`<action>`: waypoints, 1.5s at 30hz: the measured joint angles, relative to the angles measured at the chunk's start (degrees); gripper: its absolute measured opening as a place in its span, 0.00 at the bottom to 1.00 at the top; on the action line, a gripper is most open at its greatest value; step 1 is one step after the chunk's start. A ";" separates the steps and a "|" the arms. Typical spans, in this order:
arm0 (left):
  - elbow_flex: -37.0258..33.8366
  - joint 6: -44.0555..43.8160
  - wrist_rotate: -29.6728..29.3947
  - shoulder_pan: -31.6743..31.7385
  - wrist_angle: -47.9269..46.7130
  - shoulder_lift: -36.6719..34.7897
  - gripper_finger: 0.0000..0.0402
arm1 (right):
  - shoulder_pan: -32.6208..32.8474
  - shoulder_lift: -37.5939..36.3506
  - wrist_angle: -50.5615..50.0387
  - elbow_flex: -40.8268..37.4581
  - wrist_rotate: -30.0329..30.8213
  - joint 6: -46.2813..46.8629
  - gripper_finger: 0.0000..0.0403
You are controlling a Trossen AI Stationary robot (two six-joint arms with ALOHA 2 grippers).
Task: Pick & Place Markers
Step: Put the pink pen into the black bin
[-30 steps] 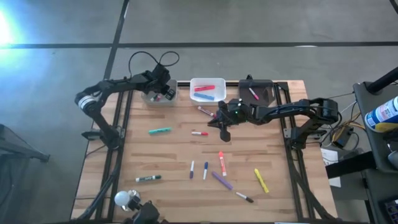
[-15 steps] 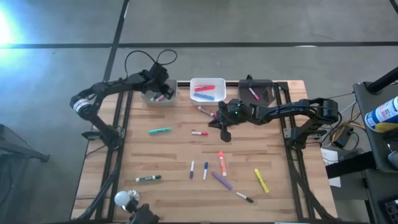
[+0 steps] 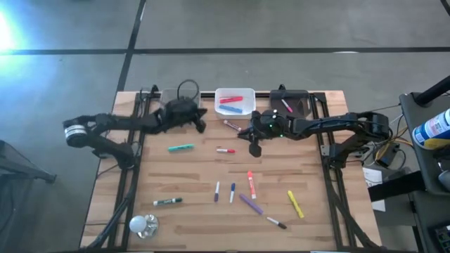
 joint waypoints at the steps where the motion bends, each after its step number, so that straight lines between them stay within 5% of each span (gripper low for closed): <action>1: -2.10 -0.23 0.08 -1.26 3.75 -0.32 0.01 | 0.00 -0.64 -1.76 0.02 0.08 0.48 0.08; 11: -16.29 -4.33 4.39 -5.82 25.51 -0.69 0.00 | 0.46 -4.93 -19.77 -0.02 5.35 6.45 0.08; 18: -18.64 -4.85 4.92 -6.42 28.59 -0.69 0.00 | 3.23 1.80 -11.61 0.00 5.91 6.88 0.11; 32: -18.77 -4.78 5.28 -6.42 28.57 -0.69 0.00 | 3.69 19.75 -6.86 10.16 0.33 3.14 0.41; 45: -19.19 -4.71 5.37 -6.42 28.54 -0.69 0.00 | 3.58 29.92 -13.80 19.29 -0.05 -0.51 0.28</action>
